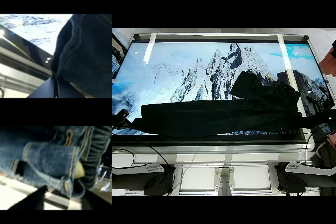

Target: Fold the clothes and pants, and hang the long-sleeved shirts on hangers.

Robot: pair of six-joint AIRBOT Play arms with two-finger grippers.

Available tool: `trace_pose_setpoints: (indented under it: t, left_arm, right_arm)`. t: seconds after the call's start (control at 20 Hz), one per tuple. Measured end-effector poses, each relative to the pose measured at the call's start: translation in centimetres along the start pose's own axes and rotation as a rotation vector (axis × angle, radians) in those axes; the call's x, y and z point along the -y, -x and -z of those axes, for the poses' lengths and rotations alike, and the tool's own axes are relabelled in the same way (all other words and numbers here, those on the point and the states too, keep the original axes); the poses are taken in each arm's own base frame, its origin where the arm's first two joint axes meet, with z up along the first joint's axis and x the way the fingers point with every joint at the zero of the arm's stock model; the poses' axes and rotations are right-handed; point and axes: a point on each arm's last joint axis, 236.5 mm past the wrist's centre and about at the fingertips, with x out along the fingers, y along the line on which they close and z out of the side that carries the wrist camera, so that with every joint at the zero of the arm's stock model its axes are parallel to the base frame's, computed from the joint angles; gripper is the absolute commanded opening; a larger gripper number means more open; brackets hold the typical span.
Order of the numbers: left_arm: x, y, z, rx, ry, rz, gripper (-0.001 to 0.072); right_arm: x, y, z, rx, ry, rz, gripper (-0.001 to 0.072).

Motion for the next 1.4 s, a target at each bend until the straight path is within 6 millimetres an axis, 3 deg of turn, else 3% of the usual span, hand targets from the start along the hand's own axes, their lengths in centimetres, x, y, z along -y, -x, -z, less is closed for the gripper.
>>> trace_pose_setpoints:
  t: [0.05,0.3,0.5,0.65,0.75,0.8,1.05,1.2,1.4]
  left_arm:
    - [0.2,0.0,0.0,0.002,0.001,0.01,0.0029]
    - [0.9,0.0,-0.1,0.005,0.003,0.037,0.003]
    - [1.0,0.0,-0.1,0.005,0.004,0.043,0.003]
    - [1.1,0.0,-0.1,0.005,0.003,0.045,0.0051]
    - [1.1,0.0,-0.1,0.006,-0.012,0.045,0.033]
    - [1.1,0.0,-0.1,0.006,-0.018,0.045,0.0375]
    - [1.0,0.0,-0.3,0.013,-0.099,0.044,0.0376]
    - [1.5,0.0,-0.7,0.031,-0.202,0.048,0.0382]
    - [4.5,-1.1,-1.0,0.029,-0.384,0.08,0.0382]
  right_arm:
    - [-0.2,-0.4,0.0,0.002,0.0,-0.006,0.0242]
    - [-0.4,-1.1,0.1,0.013,-0.007,-0.006,0.0027]
    - [-0.5,-0.5,-0.1,0.026,-0.012,0.01,0.0026]
    - [0.1,1.6,-0.7,0.038,-0.022,0.064,0.0026]
    - [0.7,4.2,-1.8,0.067,-0.037,0.121,0.0026]
    - [1.0,5.8,-2.7,0.098,-0.047,0.156,0.0026]
    - [1.9,12.5,-6.1,0.236,-0.109,0.278,0.0027]
    - [1.6,13.6,-6.3,0.245,-0.132,0.279,0.0026]
    - [1.2,13.7,-6.0,0.231,-0.171,0.259,0.0026]
